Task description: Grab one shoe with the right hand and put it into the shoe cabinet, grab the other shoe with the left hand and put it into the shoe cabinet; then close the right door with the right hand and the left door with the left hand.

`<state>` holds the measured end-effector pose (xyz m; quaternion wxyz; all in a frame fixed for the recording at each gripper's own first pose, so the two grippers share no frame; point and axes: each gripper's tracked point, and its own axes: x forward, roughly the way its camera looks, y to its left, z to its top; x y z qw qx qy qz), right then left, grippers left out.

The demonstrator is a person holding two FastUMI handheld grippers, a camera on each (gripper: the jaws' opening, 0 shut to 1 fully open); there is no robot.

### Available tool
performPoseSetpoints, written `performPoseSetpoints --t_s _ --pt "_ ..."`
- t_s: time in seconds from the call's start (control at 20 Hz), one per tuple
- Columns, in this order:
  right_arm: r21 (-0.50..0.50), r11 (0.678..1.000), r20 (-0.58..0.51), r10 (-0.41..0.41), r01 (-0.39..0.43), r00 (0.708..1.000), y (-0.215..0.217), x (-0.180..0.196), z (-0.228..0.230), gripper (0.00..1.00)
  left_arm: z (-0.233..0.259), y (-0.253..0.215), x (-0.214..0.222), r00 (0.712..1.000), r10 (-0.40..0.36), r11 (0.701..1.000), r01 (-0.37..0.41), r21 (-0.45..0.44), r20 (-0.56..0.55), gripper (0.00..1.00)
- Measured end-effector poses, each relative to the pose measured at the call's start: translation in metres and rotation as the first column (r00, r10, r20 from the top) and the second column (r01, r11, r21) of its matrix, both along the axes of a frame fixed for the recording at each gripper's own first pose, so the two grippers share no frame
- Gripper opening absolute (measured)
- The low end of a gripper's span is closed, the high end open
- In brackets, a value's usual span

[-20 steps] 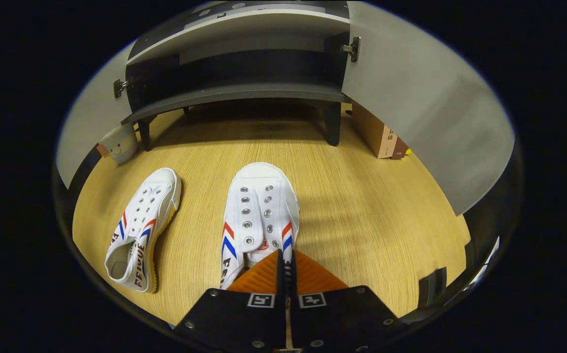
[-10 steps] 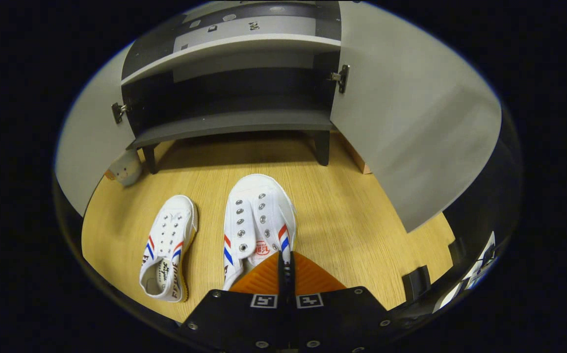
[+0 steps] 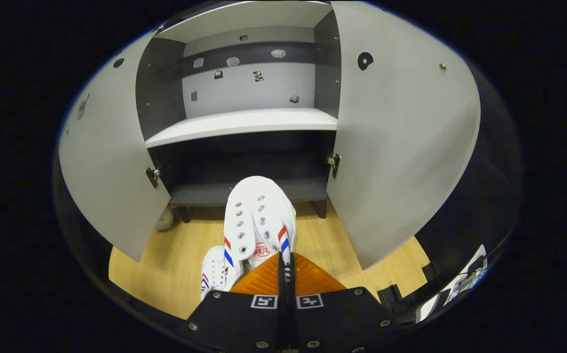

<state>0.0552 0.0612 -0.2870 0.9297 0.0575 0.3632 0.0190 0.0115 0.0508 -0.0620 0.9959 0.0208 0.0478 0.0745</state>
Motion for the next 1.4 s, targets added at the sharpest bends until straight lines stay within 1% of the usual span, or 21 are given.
performPoseSetpoints --t_s 0.1,0.25,0.45,0.5,0.55,0.65,0.7,0.75,0.8,0.85,1.0,1.05,1.15,1.2,1.25,1.4 --pt "0.004 1.0 0.046 0.009 -0.009 0.999 -0.002 -0.001 0.037 0.0 -0.002 -0.002 0.002 1.0 -0.009 1.0 0.009 -0.017 0.0 0.96" --pt "0.032 0.999 0.1 0.01 -0.013 0.995 0.0 0.001 0.08 0.0 -0.001 -0.005 0.005 1.0 -0.015 0.999 0.015 -0.033 0.006 0.96" --pt "0.035 0.999 0.17 -0.003 -0.003 0.985 -0.005 -0.005 0.133 0.0 0.0 -0.005 0.009 1.0 0.001 1.0 0.0 -0.029 0.015 0.96" --pt "0.038 0.999 0.18 -0.001 -0.006 0.984 -0.006 -0.007 0.143 0.0 0.0 -0.005 0.009 1.0 0.007 1.0 -0.006 -0.03 0.019 0.94" --pt "0.048 0.999 0.189 -0.002 -0.008 0.982 -0.008 -0.007 0.147 0.0 0.001 -0.006 0.01 1.0 0.012 0.999 -0.011 -0.031 0.024 0.96" --pt "0.056 0.998 0.204 0.0 -0.012 0.979 -0.015 -0.008 0.161 0.0 0.001 -0.007 0.013 0.999 0.024 0.999 -0.024 -0.026 0.021 0.96" --pt "0.053 0.999 0.207 -0.001 -0.01 0.978 -0.019 -0.01 0.162 0.0 0.003 -0.008 0.015 0.999 0.031 0.999 -0.03 -0.027 0.021 0.94" --pt "0.048 0.999 0.21 -0.002 -0.008 0.978 -0.023 -0.012 0.163 0.0 0.003 -0.01 0.017 0.999 0.032 0.999 -0.032 -0.034 0.015 0.94" --pt "0.042 0.999 0.209 -0.002 -0.007 0.978 -0.025 -0.012 0.163 0.0 0.0 -0.012 0.015 0.999 0.035 0.999 -0.034 -0.042 0.005 0.97" --pt "0.046 0.999 0.2 0.0 -0.009 0.98 -0.027 -0.01 0.164 0.0 0.002 -0.012 0.017 0.999 0.042 0.998 -0.042 -0.044 0.002 0.94" --pt "0.099 0.995 0.14 -0.011 -0.003 0.99 -0.032 0.005 0.159 0.0 -0.002 -0.006 0.017 0.997 0.082 0.996 -0.082 -0.027 -0.011 0.94" --pt "0.106 0.994 0.125 -0.015 0.001 0.992 -0.032 0.001 0.157 0.0 -0.004 -0.004 0.018 0.995 0.094 0.995 -0.094 -0.023 -0.017 0.96" --pt "0.108 0.994 0.089 -0.027 0.018 0.996 -0.036 0.002 0.15 0.0 -0.006 0.004 0.017 0.992 0.122 0.992 -0.122 -0.015 -0.024 0.96" --pt "0.107 0.994 0.067 -0.033 0.026 0.997 -0.034 0.006 0.142 0.0 -0.006 0.006 0.018 0.991 0.131 0.991 -0.132 -0.012 -0.026 0.94" --pt "0.109 0.993 0.043 -0.041 0.036 0.998 -0.035 0.013 0.133 0.0 -0.006 0.008 0.019 0.99 0.138 0.99 -0.138 -0.009 -0.029 0.96" --pt "0.105 0.992 -0.031 -0.071 0.074 0.997 -0.037 0.023 0.11 0.0 -0.009 0.007 0.019 0.989 0.146 0.989 -0.146 0.004 -0.039 0.96"
